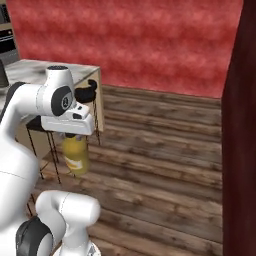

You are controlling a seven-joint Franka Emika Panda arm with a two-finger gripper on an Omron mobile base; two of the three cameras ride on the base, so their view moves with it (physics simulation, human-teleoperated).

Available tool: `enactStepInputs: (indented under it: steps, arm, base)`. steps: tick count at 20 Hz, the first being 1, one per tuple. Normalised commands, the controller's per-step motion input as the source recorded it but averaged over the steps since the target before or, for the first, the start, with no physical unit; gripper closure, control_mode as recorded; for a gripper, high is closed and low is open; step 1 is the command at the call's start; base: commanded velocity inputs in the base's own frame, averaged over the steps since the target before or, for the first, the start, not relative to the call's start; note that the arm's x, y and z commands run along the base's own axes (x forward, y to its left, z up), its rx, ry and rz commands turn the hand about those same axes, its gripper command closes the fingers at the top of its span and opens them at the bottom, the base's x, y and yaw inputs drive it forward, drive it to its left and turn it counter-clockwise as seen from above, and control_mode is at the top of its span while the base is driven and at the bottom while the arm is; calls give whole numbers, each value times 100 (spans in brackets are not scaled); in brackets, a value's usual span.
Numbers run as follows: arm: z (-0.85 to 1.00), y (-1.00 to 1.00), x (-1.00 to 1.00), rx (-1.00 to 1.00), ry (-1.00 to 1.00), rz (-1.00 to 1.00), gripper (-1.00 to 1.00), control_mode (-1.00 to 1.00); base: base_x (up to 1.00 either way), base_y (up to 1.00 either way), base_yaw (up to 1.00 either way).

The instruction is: There is a wine glass and glass cup on the dining counter. Place the wine bottle next to the wine glass and the juice bottle next to the glass cup.

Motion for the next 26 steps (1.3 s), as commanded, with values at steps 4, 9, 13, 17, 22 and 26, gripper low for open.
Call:
enactStepInputs:
  steps: [4, 9, 13, 17, 22, 26]
  arm:
    - [0, 0, 0, 0, 0, 0, 100, 100]
    - [0, 0, 0, 0, 0, 0, 100, 100]
    - [0, 0, 0, 0, 0, 0, 100, 100]
    - [0, 0, 0, 0, 0, 0, 100, 100]
    - [0, 0, 0, 0, 0, 0, 100, 100]
    - [0, 0, 0, 0, 0, 0, 100, 100]
  base:
    - [69, -19, 30]
    - [69, -18, 31]
    - [69, -17, 32]
    - [69, -17, 32]
    - [69, -17, 32]
    - [67, -17, 34]
